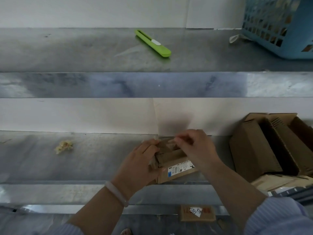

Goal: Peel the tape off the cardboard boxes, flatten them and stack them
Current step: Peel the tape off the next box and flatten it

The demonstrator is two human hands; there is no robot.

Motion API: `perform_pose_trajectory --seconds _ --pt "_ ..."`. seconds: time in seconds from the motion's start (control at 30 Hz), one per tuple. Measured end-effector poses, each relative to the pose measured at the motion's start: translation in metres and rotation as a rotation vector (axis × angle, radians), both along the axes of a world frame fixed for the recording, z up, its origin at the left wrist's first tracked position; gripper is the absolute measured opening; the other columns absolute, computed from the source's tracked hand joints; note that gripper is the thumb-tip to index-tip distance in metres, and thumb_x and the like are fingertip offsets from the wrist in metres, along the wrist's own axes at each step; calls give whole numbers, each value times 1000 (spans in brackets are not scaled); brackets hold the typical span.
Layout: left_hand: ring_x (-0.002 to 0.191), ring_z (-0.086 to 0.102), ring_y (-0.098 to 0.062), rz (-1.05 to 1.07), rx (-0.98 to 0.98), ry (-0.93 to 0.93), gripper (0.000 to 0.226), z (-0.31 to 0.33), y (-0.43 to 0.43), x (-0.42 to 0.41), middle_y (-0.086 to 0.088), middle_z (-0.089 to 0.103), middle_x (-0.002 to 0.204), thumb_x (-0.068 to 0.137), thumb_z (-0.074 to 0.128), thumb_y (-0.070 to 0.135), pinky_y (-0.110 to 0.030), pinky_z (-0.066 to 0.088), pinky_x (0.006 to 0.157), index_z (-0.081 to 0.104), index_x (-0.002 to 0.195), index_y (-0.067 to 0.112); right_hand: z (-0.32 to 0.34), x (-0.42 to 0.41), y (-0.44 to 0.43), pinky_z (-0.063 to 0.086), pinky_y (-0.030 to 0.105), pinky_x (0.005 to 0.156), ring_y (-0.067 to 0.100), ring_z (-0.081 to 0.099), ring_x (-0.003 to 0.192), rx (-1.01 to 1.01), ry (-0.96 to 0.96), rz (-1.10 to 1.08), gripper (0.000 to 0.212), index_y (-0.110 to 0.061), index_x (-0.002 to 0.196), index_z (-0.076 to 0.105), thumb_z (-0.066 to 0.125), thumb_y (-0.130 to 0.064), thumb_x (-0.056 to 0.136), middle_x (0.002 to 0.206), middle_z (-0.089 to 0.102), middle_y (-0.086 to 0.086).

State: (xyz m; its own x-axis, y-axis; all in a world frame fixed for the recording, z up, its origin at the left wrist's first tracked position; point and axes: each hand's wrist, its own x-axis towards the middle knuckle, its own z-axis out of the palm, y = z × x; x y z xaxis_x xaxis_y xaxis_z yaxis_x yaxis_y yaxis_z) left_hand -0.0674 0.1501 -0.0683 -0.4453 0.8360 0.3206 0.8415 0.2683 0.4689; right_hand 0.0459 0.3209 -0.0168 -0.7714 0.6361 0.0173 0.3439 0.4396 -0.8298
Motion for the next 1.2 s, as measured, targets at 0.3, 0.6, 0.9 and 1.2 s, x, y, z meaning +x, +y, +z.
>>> perform_pose_trajectory --seconds 0.3,0.6,0.9,1.2 --pt "121 51 -14 6 -54 -11 58 4 0 1 2 54 132 72 59 55 -20 34 102 58 117 18 1 -3 -5 41 12 77 -5 55 89 270 -114 428 13 -35 96 74 66 -39 87 84 61 -26" --pt "124 48 -11 26 -85 -52 63 4 -2 2 5 48 139 70 62 55 -17 31 102 56 121 17 13 -6 9 58 35 75 17 74 79 -518 97 -56 10 -11 100 65 66 -17 91 86 76 1" --pt "123 46 -8 21 -103 -57 63 3 -1 -1 8 44 140 72 74 48 -16 35 100 54 123 19 25 0 22 58 35 82 25 73 87 -719 36 9 19 2 100 70 57 -12 96 92 75 15" --pt "98 53 -8 66 -109 -19 58 15 13 2 12 51 114 75 50 67 -27 52 84 49 120 31 27 -10 7 38 12 60 3 58 81 204 -403 142 29 -37 106 68 72 -25 80 89 64 -18"
